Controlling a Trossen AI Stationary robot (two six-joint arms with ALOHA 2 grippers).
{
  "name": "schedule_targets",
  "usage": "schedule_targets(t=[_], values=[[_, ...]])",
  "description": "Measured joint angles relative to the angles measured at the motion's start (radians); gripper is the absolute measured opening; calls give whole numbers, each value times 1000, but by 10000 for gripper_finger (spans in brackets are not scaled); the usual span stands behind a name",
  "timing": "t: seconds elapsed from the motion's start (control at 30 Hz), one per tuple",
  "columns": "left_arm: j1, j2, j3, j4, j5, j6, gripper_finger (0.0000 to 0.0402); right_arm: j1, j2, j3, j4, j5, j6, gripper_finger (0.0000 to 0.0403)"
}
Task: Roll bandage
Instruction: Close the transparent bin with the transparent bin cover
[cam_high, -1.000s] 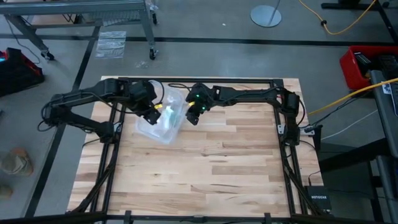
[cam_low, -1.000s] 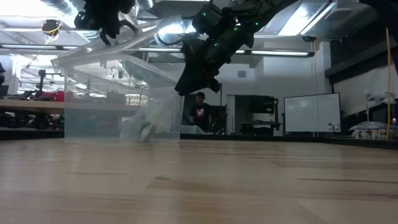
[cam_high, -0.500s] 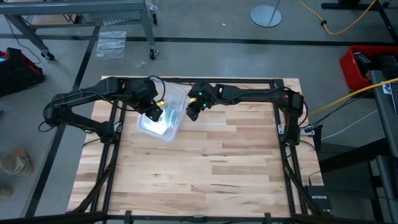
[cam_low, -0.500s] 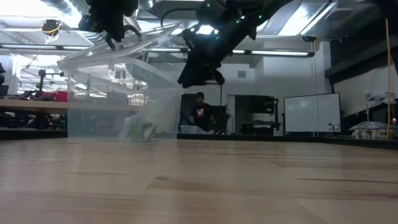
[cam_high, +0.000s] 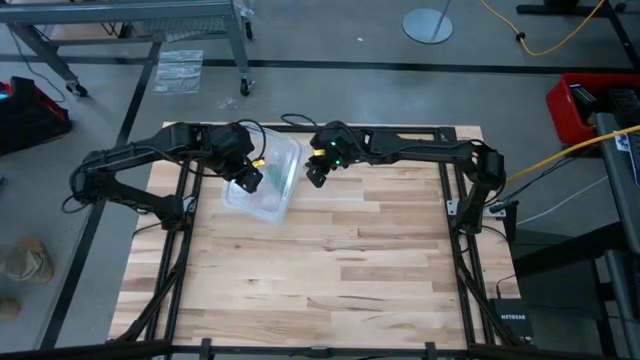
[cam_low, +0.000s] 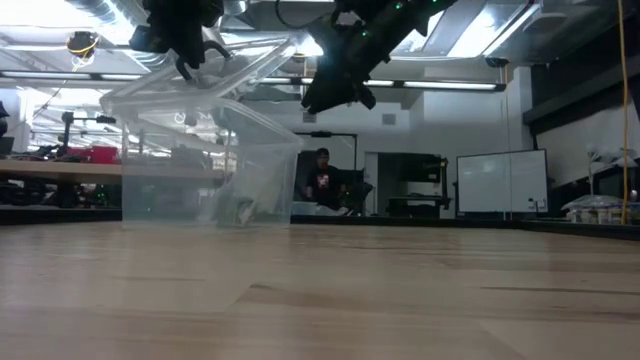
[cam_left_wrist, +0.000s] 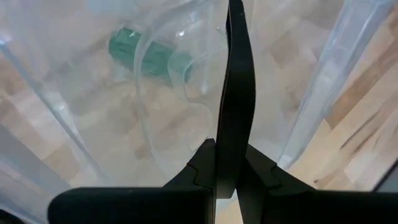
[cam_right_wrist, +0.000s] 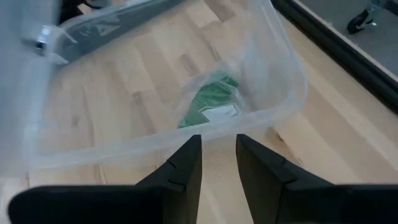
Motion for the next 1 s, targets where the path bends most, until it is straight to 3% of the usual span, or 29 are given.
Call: schedule_targets(t=[0.6, 1.0], values=[[18, 2, 0, 18, 14, 37, 22, 1, -85, 0, -15, -11, 0, 104], [50, 1, 0, 15, 23, 76, 22, 2, -85, 0, -15, -101, 0, 104]])
